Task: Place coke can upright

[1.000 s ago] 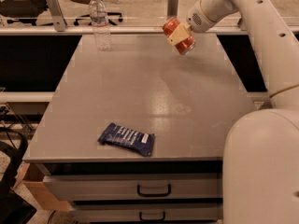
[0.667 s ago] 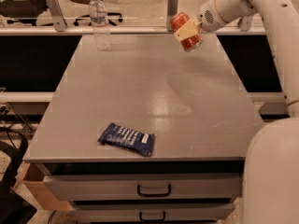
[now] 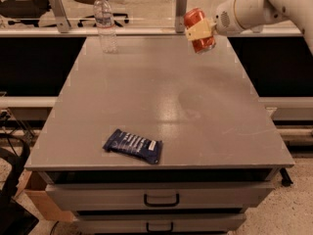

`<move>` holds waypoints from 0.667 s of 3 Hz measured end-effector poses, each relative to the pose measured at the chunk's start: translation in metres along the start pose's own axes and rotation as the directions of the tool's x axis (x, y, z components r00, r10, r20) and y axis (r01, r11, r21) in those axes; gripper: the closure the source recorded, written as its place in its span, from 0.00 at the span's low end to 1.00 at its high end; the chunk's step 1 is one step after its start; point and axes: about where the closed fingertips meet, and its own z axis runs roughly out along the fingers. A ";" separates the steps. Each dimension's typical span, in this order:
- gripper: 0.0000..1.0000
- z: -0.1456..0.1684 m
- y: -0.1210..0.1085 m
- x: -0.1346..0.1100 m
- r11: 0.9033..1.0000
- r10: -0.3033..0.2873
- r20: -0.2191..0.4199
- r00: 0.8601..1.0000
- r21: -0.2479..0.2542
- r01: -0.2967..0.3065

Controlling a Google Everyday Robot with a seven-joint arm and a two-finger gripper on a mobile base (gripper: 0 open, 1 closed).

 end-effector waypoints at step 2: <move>1.00 0.032 0.046 0.009 0.999 0.019 0.164 0.986 -0.045 -0.012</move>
Offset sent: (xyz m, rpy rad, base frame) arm -0.0142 0.0692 -0.0298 0.2131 -0.1963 0.0306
